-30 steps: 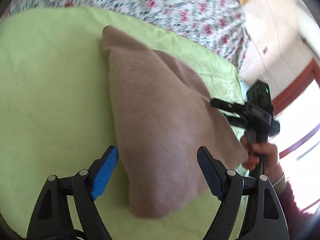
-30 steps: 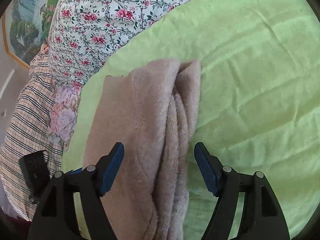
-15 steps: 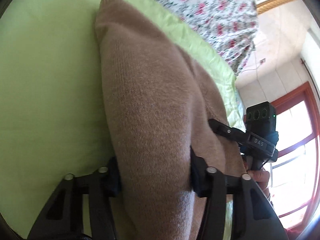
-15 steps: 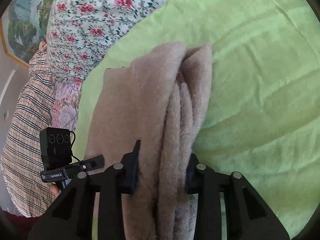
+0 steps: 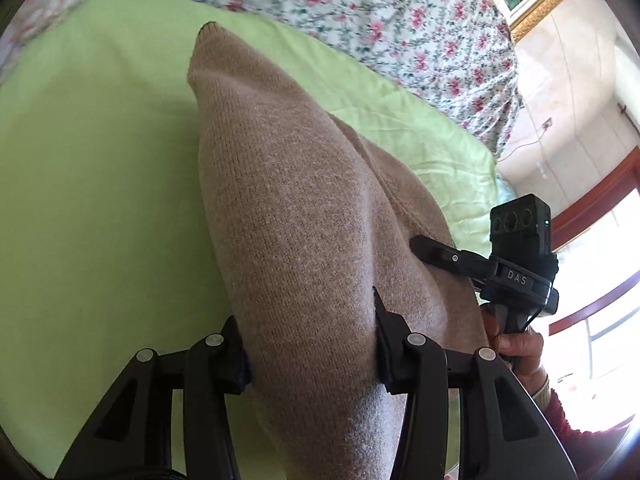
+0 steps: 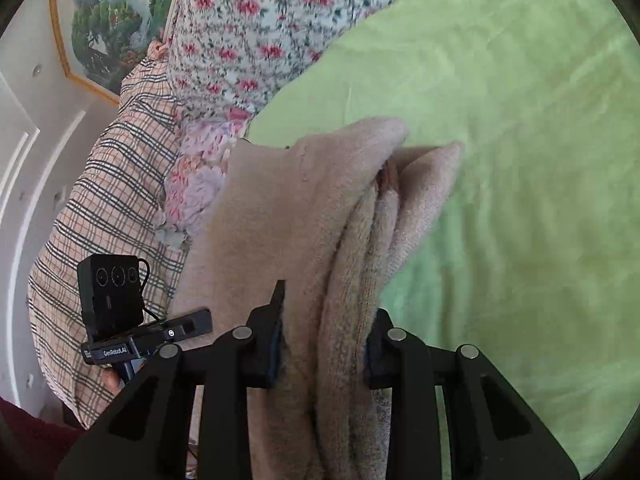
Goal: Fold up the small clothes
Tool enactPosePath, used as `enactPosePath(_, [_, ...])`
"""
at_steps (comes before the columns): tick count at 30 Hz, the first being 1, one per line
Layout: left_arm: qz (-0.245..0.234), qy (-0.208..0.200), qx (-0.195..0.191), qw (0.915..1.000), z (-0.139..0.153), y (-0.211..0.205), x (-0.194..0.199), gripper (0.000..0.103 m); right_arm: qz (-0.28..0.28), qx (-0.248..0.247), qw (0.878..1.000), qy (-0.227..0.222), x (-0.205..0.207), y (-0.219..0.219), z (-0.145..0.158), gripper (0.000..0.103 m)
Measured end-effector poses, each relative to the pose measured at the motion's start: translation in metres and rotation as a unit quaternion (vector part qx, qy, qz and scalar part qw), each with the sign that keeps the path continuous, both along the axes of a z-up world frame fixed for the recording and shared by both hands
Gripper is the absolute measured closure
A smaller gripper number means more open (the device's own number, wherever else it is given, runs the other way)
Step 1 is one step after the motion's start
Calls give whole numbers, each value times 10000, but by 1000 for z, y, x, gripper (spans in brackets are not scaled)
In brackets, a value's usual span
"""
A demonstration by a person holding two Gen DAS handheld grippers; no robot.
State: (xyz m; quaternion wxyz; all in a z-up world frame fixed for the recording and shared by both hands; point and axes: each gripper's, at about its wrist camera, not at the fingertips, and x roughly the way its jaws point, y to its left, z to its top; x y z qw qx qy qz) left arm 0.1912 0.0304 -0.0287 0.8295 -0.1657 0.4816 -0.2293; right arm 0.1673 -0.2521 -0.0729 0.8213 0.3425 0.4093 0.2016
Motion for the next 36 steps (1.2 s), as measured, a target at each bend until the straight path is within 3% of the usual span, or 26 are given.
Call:
enactPosePath(5, [-47,-78,32,10000,-27,24,-18,51,-69,-260,9994,219,-3,6,-14,68])
enactPosePath(8, [-76,-163,59,9998,-24,25,-19,44,-73,-634,9975,319,-5,2,-2,60])
enactPosePath(11, [-51,-216,125,9997,-21,31,-17,39,-410,-1215,9917,96,-8,-11,23,51])
enactPosePath(16, [108,-254,110,9996,-15,39,-4,33,-540,-1098,9924,-135,25,-23,46,51])
enactPosePath(19, [351,-332,109,9988,-9,49,3,29,-393,-1109,9930,-57,54,-14,42,51])
enactPosePath(21, [487,-303,79,9983,-8,54,15,26,-279,-1116,9933,121,71,-4,32,56])
enactPosePath(24, [710,-245,166,9970,-12,59,41,28,-370,-1152,9926,122,76,-2,30,93])
enactPosePath(25, [770,-243,248,9964,-12,59,49,31,-484,-1008,9937,-66,70,-7,37,95])
enactPosePath(27, [788,-329,452,9953,-11,54,61,55,-734,-901,9924,-415,56,-18,51,95])
enactPosePath(33, [731,-383,1134,9901,-20,34,67,56,-809,-1204,9893,157,60,-24,16,95])
enactPosePath(36, [763,-457,1166,9892,-8,35,51,56,-848,-1224,9887,159,54,-19,20,90])
